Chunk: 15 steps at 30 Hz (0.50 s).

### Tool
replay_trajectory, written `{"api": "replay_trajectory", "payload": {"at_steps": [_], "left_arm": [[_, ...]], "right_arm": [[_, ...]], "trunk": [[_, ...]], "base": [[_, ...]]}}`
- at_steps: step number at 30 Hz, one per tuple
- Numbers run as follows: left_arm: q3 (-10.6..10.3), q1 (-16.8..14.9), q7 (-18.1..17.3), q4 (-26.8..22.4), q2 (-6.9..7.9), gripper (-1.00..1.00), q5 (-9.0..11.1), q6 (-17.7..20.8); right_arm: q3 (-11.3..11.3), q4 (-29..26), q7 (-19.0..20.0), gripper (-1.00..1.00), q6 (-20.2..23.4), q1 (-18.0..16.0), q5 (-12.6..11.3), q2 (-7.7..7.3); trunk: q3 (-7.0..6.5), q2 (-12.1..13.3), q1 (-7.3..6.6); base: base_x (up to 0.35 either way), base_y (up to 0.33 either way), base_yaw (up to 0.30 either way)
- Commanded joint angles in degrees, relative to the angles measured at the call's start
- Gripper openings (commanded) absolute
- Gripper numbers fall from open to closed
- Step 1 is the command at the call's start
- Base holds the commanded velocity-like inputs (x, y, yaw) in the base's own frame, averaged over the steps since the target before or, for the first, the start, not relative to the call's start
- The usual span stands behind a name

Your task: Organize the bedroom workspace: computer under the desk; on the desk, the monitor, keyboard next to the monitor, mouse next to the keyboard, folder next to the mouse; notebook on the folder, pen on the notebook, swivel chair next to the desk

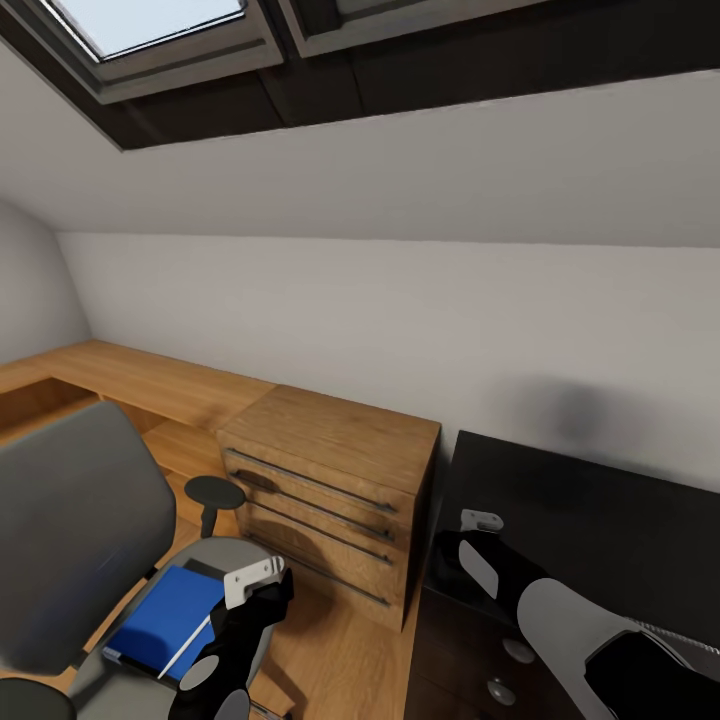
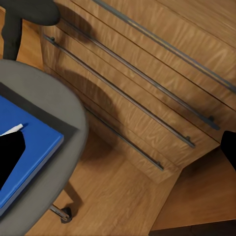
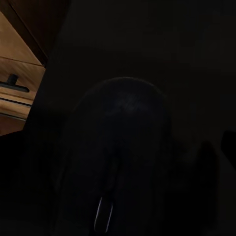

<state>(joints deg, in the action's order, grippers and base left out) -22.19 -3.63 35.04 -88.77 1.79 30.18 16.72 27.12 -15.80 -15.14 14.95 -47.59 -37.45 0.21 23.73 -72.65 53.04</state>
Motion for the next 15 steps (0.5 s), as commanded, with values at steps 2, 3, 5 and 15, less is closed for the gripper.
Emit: {"api": "replay_trajectory", "payload": {"at_steps": [2,3,5,15], "left_arm": [[-0.15,-0.06,0.49,-0.09,0.06,1.00,0.32,0.16],[-0.18,-0.06,0.51,-0.09,0.06,1.00,0.32,0.16],[-0.21,-0.06,0.54,-0.09,0.06,1.00,0.32,0.16],[-0.21,-0.06,0.56,-0.09,0.06,1.00,0.32,0.16]], "right_arm": [[0.47,-0.11,-0.42,1.00,0.26,-0.04,-0.43,-0.04],[0.47,-0.11,-0.43,1.00,0.26,-0.04,-0.43,-0.04],[0.47,-0.11,-0.42,1.00,0.26,-0.04,-0.43,-0.04],[0.47,-0.11,-0.44,1.00,0.26,-0.04,-0.43,-0.04]], "trunk": [[0.43,-0.84,0.44],[0.61,-1.25,0.66],[0.96,-2.05,1.10],[1.32,-2.85,1.54]], "base": [[0.000,0.000,0.000],[0.000,0.000,0.000],[0.000,0.000,0.000],[0.000,0.000,0.000]]}}
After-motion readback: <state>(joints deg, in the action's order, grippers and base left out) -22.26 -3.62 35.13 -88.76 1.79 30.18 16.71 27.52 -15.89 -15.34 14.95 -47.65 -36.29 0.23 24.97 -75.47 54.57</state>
